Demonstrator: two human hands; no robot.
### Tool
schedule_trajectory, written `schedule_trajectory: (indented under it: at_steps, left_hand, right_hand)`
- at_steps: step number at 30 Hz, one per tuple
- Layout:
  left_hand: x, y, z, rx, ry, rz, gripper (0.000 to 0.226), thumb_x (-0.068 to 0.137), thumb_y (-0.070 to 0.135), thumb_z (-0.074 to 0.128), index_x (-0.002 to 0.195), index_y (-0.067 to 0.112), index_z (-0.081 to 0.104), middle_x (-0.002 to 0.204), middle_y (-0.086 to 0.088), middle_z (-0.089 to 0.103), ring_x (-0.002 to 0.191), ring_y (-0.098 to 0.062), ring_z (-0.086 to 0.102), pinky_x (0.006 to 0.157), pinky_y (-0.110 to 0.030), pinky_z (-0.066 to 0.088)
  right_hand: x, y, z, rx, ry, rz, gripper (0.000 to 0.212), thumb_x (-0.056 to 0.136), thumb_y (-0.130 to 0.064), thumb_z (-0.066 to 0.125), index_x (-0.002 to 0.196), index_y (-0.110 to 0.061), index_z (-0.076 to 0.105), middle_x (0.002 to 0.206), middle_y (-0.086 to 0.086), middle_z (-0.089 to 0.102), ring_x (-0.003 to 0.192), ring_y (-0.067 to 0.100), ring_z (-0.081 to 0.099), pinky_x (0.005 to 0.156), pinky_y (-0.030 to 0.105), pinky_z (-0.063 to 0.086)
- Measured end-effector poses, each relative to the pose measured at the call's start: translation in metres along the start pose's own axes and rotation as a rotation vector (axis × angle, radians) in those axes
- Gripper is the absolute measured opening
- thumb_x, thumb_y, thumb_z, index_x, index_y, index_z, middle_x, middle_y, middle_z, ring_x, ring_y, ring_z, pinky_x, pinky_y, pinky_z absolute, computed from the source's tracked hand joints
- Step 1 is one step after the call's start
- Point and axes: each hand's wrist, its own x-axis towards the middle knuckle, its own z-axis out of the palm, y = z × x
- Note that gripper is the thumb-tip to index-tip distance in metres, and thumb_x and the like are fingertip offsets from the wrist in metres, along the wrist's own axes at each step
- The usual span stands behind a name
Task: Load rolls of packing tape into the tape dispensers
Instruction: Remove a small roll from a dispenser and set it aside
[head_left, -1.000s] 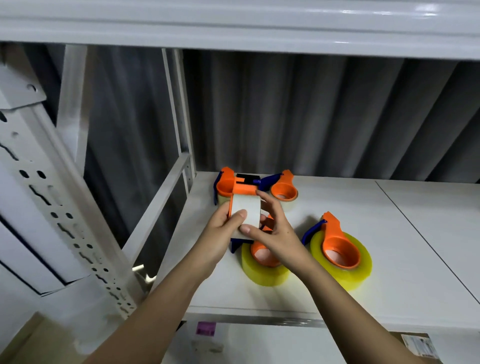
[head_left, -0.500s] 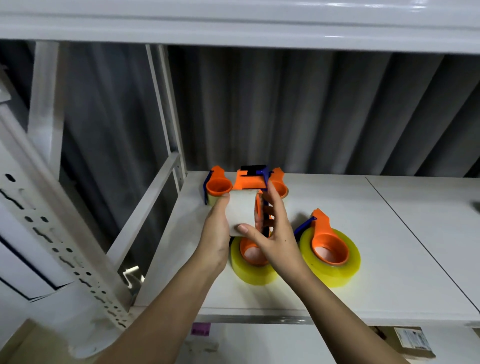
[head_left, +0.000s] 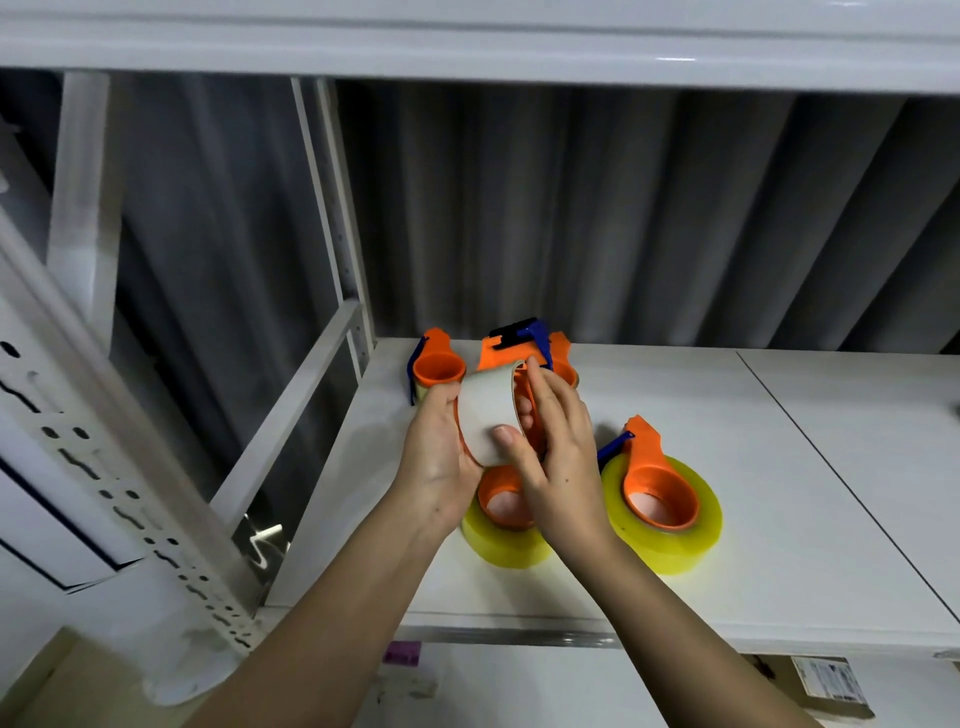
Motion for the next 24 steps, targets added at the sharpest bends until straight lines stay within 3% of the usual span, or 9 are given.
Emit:
schedule_trajectory:
  at_steps: [2,6,11,14,17,21,24]
  left_hand:
    - [0.0,-0.001,0.003,-0.019,0.012,-0.029,0.038,0.097,0.02,0.035,0.09,0.007,0.069,0.079,-0.011,0.071,0.07,-0.019,0.069,0.074,-0.031,0.055]
    - [-0.002,-0.005,0.009,-0.083,0.003,-0.053,0.038,0.097,0.019,0.032,0.097,0.003,0.068,0.092,-0.016,0.069,0.087,-0.025,0.064,0.09,-0.038,0.048]
    - [0.0,-0.003,0.007,0.036,0.012,-0.006,0.035,0.096,0.022,0.038,0.095,0.006,0.07,0.09,-0.015,0.071,0.079,-0.023,0.069,0.076,-0.035,0.057]
    - [0.0,-0.001,0.008,0.064,-0.004,0.0,0.035,0.098,0.025,0.037,0.105,0.007,0.067,0.098,-0.015,0.071,0.084,-0.024,0.069,0.083,-0.038,0.055]
    - [-0.001,0.0,0.012,0.067,-0.02,0.008,0.037,0.097,0.024,0.036,0.094,0.008,0.07,0.09,-0.014,0.071,0.08,-0.022,0.068,0.083,-0.037,0.054]
    - [0.0,-0.001,0.014,0.0,-0.01,0.043,0.048,0.099,0.031,0.031,0.085,0.01,0.071,0.08,-0.011,0.071,0.068,-0.019,0.069,0.069,-0.03,0.057]
    - [0.0,-0.001,0.015,-0.041,-0.019,0.044,0.058,0.099,0.033,0.031,0.072,0.013,0.078,0.083,-0.01,0.073,0.074,-0.02,0.071,0.075,-0.033,0.057]
  right_hand:
    - [0.0,0.003,0.0,-0.016,0.024,-0.012,0.061,0.086,-0.061,0.039,0.143,-0.043,0.026,0.14,-0.019,0.034,0.131,-0.007,0.024,0.104,0.006,0.016]
    - [0.002,0.005,-0.002,-0.026,0.066,-0.044,0.063,0.088,-0.057,0.038,0.144,-0.029,0.038,0.14,-0.008,0.042,0.126,-0.011,0.026,0.102,0.001,0.015]
    - [0.007,0.001,-0.012,0.101,0.018,-0.064,0.072,0.08,-0.059,0.052,0.144,-0.037,0.028,0.134,-0.015,0.04,0.13,0.0,0.035,0.102,0.007,0.028]
    - [0.01,-0.002,-0.015,0.053,-0.005,-0.042,0.081,0.073,-0.065,0.055,0.144,-0.043,0.023,0.135,-0.02,0.037,0.129,-0.004,0.033,0.099,0.003,0.029]
    - [0.007,-0.002,-0.012,0.04,0.017,-0.031,0.081,0.075,-0.065,0.051,0.146,-0.04,0.022,0.136,-0.022,0.034,0.128,-0.009,0.028,0.099,0.003,0.025]
    - [0.009,-0.001,-0.011,0.004,0.066,-0.113,0.079,0.078,-0.06,0.054,0.147,-0.03,0.029,0.138,-0.015,0.037,0.131,0.001,0.033,0.104,0.008,0.027]
    - [0.01,-0.002,-0.01,-0.003,0.105,-0.114,0.077,0.079,-0.06,0.052,0.146,-0.025,0.034,0.138,-0.014,0.039,0.13,0.005,0.036,0.105,0.008,0.026]
